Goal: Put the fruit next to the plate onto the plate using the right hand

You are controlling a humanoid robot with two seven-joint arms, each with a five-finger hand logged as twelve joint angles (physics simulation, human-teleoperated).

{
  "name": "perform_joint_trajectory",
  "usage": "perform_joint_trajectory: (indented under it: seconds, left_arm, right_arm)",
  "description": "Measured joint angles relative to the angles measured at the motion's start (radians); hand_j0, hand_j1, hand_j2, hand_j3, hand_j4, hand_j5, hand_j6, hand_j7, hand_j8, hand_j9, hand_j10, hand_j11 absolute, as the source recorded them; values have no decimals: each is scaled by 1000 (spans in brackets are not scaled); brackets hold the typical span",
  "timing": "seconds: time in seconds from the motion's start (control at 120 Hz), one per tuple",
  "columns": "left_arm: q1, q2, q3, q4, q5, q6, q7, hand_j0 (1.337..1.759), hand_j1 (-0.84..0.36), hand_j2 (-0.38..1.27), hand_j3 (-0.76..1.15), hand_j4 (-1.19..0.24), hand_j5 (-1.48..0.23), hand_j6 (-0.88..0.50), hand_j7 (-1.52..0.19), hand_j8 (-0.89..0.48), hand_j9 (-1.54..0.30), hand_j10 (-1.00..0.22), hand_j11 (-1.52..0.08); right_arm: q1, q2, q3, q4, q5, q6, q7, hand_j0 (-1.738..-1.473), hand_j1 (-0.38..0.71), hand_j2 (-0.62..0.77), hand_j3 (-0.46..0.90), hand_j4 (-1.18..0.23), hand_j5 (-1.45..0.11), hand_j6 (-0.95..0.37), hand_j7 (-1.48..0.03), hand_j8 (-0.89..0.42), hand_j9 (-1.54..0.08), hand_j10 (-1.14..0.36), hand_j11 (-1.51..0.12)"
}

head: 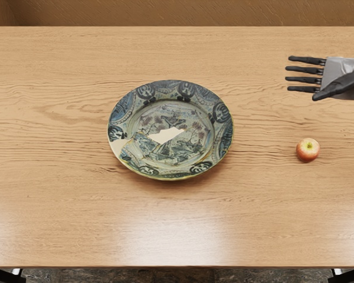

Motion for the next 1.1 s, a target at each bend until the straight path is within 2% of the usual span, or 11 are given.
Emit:
perform_joint_trajectory:
  seconds: [0.158,0.217,0.267,0.342,0.483,0.592,0.7,0.917,1.1]
  left_arm:
    - [0,0,0,0,0,0,0,1658,341,2,0,-7,-9,-7,-9,-7,-9,-7,-9]
    - [0,0,0,0,0,0,0,1658,341,2,0,-7,-9,-7,-9,-7,-9,-7,-9]
    - [0,0,0,0,0,0,0,1658,341,2,0,-7,-9,-7,-9,-7,-9,-7,-9]
    - [0,0,0,0,0,0,0,1658,341,2,0,-7,-9,-7,-9,-7,-9,-7,-9]
    - [0,0,0,0,0,0,0,1658,341,2,0,-7,-9,-7,-9,-7,-9,-7,-9]
    - [0,0,0,0,0,0,0,1658,341,2,0,-7,-9,-7,-9,-7,-9,-7,-9]
    - [0,0,0,0,0,0,0,1658,341,2,0,-7,-9,-7,-9,-7,-9,-7,-9]
    - [0,0,0,0,0,0,0,1658,341,2,0,-7,-9,-7,-9,-7,-9,-7,-9]
    - [0,0,0,0,0,0,0,1658,341,2,0,-7,-9,-7,-9,-7,-9,-7,-9]
  right_arm:
    - [-16,1,2,-12,-5,0,0,-1658,-349,0,0,0,0,4,0,3,0,2,0]
    - [-12,-27,2,9,-47,0,0,-1658,-349,0,0,0,0,3,0,3,0,2,0]
    - [-9,-86,3,71,-119,0,0,-1658,-346,-1,0,-3,-3,0,-4,0,-3,-1,-4]
    - [8,-166,4,206,-260,0,0,-1658,-339,-2,0,-8,-11,-6,-11,-6,-11,-7,-11]
    - [62,-196,-9,429,-536,-15,0,-1658,-332,-3,0,-15,-19,-14,-19,-14,-19,-14,-19]
    - [69,-204,-96,552,-719,-256,0,-1658,-329,-3,0,-20,-23,-20,-23,-19,-23,-19,-23]
    - [69,-212,-158,645,-815,-439,0,-1658,-328,-3,0,-22,-24,-23,-24,-22,-24,-21,-24]
    - [70,-225,-270,743,-934,-561,0,-1658,-324,-3,0,-29,-30,-31,-30,-29,-30,-28,-30]
    - [70,-202,-366,770,-1057,-725,0,-1658,-312,-4,0,-40,-44,-42,-43,-41,-44,-39,-44]
